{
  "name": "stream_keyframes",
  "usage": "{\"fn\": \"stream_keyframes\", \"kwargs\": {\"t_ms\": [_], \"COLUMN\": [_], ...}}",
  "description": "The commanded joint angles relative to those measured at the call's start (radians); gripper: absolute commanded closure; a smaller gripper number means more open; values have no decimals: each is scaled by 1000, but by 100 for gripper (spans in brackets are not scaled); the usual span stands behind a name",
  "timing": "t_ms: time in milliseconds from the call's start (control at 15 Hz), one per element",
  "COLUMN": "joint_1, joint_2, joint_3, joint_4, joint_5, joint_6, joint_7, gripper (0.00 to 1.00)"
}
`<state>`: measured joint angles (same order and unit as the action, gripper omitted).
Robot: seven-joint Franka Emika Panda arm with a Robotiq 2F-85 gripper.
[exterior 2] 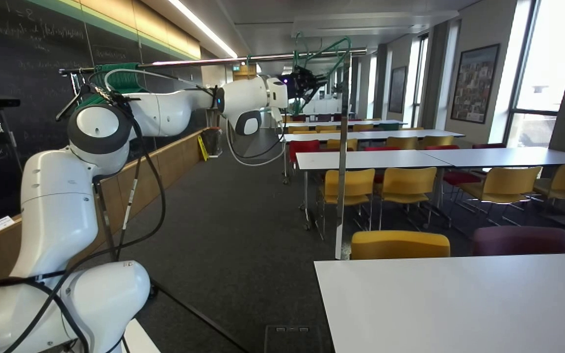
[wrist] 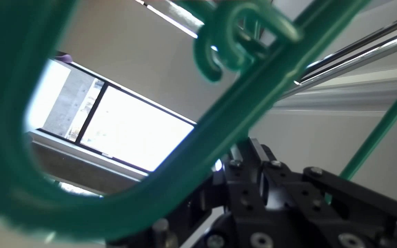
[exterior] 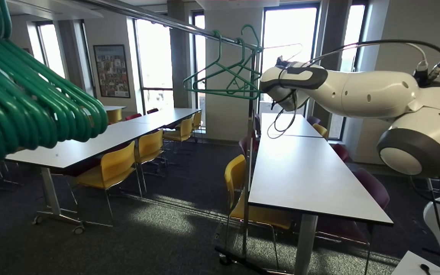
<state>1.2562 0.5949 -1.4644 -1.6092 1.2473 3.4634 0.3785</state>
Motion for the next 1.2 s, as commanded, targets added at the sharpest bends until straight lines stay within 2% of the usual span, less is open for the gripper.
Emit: {"fn": "stream_keyframes", "kwargs": {"t_ms": [0,67,400,1133], "joint_1": [-22,-42,-95,-179], "joint_2": [12,12,34,167], "joint_3": [-29,-18,-22,-31], "joint_4": [-34,-25,-23,32], "joint_5": [17,58,104,119], "joint_6": [0,0,0,0], "joint_7": [15,-29,-26,-7], "gripper": [97,97,97,97]}}
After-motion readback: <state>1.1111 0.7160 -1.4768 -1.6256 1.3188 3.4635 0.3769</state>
